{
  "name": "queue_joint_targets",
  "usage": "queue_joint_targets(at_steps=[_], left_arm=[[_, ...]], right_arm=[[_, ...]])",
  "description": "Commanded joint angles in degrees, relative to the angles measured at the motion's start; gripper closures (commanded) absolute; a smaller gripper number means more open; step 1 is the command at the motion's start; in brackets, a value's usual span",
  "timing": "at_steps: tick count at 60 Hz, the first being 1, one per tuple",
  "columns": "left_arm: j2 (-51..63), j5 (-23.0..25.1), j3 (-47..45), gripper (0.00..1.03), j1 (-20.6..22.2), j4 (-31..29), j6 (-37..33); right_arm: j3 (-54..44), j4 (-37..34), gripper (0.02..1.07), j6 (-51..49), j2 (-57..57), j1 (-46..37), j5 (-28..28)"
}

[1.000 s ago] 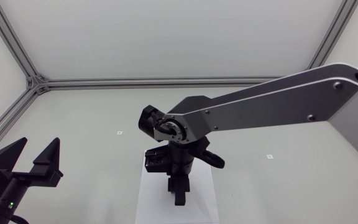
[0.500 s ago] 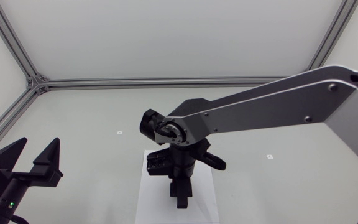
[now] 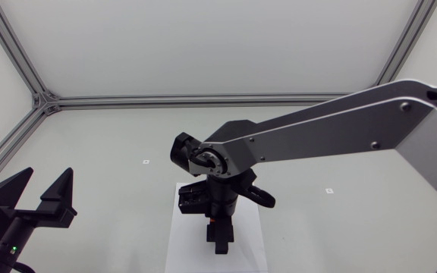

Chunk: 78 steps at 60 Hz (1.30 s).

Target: Pick up the orange 2x2 brick with the right arm and stack it on top of the green 2x2 brick in the center

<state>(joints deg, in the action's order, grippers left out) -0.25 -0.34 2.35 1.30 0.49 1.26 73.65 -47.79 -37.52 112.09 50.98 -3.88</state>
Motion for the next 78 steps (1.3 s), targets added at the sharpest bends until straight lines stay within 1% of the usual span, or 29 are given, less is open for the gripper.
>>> queue_joint_targets(at_steps=[1, 4, 7, 16, 17, 19, 21, 39, 78], left_arm=[[-0.5, 0.3, -2.3, 0.04, -0.2, -0.8, -0.7], [-0.5, 0.3, -2.3, 0.04, -0.2, -0.8, -0.7], [-0.5, 0.3, -2.3, 0.04, -0.2, -0.8, -0.7], [-0.5, 0.3, -2.3, 0.04, -0.2, -0.8, -0.7], [-0.5, 0.3, -2.3, 0.04, -0.2, -0.8, -0.7], [-0.5, 0.3, -2.3, 0.04, -0.2, -0.8, -0.7], [-0.5, 0.3, -2.3, 0.04, -0.2, -0.8, -0.7], [-0.5, 0.3, -2.3, 0.04, -0.2, -0.8, -0.7], [-0.5, 0.3, -2.3, 0.04, -0.2, -0.8, -0.7]], right_arm=[[-0.9, 0.2, 0.5, 0.8, 1.6, -0.1, -0.3], [-0.8, 0.2, 0.57, 0.8, 1.7, -0.1, -0.3], [-0.8, 0.5, 0.61, 0.8, 1.9, -0.3, -0.3], [-0.3, 0.7, 0.63, 0.8, 1.8, -0.3, -0.3], [-0.3, 0.7, 0.64, 0.8, 1.7, -0.2, -0.3], [-0.2, 0.7, 0.7, 0.8, 1.7, -0.1, -0.3], [0.0, 0.8, 0.72, 0.8, 1.6, -0.1, -0.3], [2.5, 0.3, 0.71, 0.9, 1.9, 0.0, -0.3], [0.9, 0.5, 0.7, 0.4, 1.9, -0.9, -0.3]])
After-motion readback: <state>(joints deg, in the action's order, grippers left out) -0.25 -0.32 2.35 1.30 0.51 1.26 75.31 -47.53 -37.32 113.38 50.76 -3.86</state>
